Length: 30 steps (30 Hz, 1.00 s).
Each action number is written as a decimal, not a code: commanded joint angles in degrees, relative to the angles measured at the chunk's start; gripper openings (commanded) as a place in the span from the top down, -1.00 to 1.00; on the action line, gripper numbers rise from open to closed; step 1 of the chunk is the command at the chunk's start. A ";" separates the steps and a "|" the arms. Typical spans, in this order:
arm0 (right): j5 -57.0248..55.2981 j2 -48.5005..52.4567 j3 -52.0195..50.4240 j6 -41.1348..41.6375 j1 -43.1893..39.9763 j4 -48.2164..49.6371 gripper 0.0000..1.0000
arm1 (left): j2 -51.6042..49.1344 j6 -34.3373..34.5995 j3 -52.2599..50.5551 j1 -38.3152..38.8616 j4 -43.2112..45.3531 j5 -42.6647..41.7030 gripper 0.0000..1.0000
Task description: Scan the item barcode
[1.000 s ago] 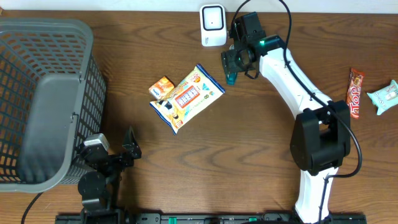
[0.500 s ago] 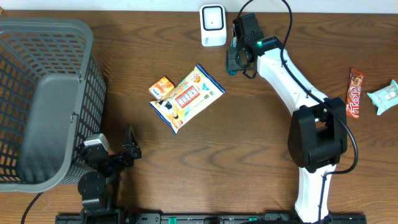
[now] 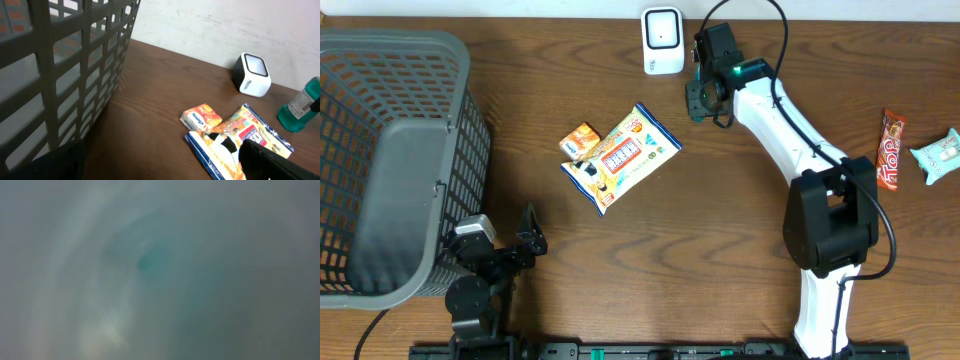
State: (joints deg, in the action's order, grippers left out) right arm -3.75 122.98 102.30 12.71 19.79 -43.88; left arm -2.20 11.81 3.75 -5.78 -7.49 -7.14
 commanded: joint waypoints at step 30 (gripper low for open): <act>-10.95 -22.01 -0.74 42.12 3.56 -26.58 -0.98 | 0.09 -0.11 -1.38 0.11 -0.59 0.33 -0.96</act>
State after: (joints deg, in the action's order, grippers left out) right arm -13.10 100.88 101.60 49.65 22.79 -70.50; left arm -2.20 11.81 3.75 -5.78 -7.49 -7.14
